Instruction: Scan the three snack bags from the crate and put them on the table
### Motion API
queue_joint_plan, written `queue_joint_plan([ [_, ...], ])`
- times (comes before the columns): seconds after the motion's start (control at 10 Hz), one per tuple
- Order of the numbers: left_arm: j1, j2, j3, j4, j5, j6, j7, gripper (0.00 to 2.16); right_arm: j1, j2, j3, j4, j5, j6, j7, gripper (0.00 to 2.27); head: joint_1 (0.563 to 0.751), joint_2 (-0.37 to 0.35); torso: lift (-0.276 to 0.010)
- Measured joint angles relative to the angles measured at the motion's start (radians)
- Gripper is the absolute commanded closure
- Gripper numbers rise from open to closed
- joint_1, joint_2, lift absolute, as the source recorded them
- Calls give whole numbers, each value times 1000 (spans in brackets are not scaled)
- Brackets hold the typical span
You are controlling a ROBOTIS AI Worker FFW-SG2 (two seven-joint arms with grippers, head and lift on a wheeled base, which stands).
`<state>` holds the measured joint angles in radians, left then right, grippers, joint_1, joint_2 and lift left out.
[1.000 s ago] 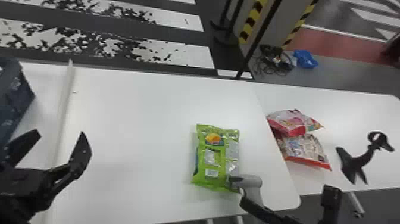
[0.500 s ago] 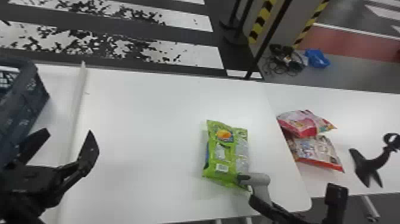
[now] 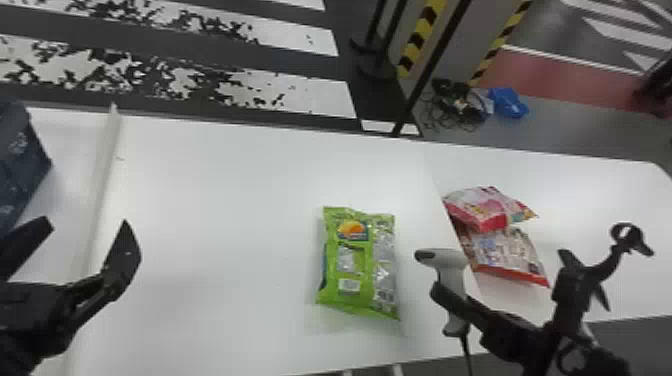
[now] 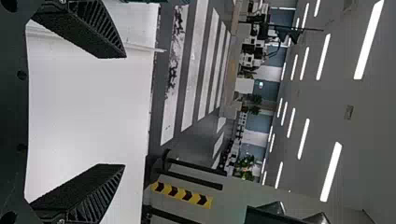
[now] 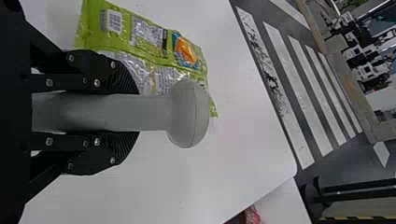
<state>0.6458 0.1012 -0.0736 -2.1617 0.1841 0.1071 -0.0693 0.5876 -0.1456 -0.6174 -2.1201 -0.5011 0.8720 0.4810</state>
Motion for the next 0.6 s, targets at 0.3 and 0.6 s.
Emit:
queue_joint_plan([
  [0.3,-10,5,-5,-2,-7,28,-3,26,-116,-43,22,155,58,-190,-48,2243,695,-350,-94],
  [0.6,-17,14,-8,-6,-11,62,-3,26,-205,-86,86,379,116,-370,-48,2240,695,-350,-94],
])
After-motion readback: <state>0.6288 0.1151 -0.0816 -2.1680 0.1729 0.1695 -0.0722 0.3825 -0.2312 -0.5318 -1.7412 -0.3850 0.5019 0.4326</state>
